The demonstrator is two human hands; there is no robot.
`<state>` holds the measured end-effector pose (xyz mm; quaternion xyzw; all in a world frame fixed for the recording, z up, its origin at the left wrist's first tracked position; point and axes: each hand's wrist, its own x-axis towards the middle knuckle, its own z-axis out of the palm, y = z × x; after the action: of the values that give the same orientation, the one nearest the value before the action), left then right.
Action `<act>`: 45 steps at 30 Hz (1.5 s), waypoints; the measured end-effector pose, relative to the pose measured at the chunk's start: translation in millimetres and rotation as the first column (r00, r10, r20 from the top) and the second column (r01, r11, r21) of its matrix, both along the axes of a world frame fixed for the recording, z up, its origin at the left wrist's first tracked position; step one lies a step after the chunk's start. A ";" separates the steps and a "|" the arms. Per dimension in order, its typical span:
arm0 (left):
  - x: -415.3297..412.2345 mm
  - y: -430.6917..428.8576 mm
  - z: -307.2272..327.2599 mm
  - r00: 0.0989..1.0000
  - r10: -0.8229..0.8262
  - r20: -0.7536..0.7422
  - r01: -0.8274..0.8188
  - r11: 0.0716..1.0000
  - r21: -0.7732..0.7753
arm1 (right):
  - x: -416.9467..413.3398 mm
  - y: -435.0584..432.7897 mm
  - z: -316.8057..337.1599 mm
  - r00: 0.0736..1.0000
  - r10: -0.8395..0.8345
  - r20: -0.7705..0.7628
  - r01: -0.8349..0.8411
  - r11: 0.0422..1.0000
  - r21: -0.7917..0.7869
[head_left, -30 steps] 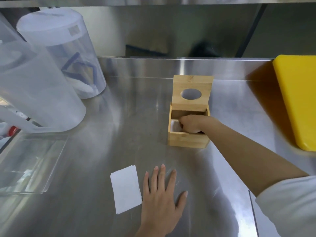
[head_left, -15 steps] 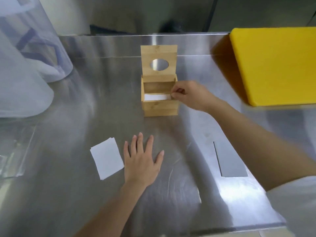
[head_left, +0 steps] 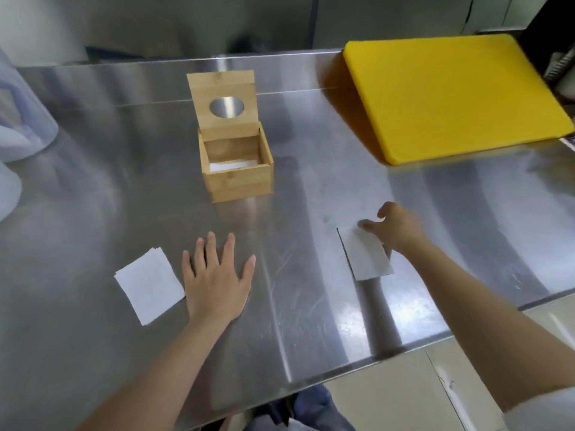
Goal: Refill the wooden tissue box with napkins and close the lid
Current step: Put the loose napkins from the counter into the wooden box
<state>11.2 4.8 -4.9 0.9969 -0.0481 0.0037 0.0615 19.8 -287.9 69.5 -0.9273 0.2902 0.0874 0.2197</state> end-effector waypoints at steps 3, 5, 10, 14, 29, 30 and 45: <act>-0.1 0.4 -1.0 1.000 0.003 0.017 -0.003 1.000 0.011 | -11.4 -2.9 -9.0 0.986 -0.121 -0.113 0.126 0.991 0.043; 0.1 0.0 -1.1 1.000 0.002 0.020 -0.003 1.000 0.004 | -16.1 -1.1 -12.9 0.977 -0.142 -0.161 0.157 0.984 0.084; -0.4 -0.1 -1.6 1.000 0.002 0.023 -0.002 1.000 -0.006 | -19.6 3.5 -13.6 0.979 -0.108 -0.174 0.139 0.974 0.178; -0.1 0.4 -1.8 1.000 -0.001 0.027 0.001 1.000 -0.007 | -18.3 6.2 -14.4 0.990 -0.068 -0.126 0.104 0.946 0.306; -0.5 -0.8 3.4 1.000 -0.016 0.020 0.015 1.000 0.007 | 37.9 46.3 23.3 0.916 0.337 0.219 -0.397 0.844 0.360; -0.4 -1.0 4.0 1.000 -0.016 0.022 0.016 1.000 0.002 | 45.4 50.4 27.0 0.902 0.366 0.230 -0.427 0.837 0.342; 0.5 -2.0 4.2 1.000 -0.004 -0.015 0.004 1.000 -0.017 | 176.8 131.0 75.9 0.653 0.665 0.362 -0.746 0.648 0.154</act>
<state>11.7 2.8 -0.8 0.9963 -0.0496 -0.0036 0.0703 196.5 -156.8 145.4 -0.9260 -0.1473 0.0795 0.3384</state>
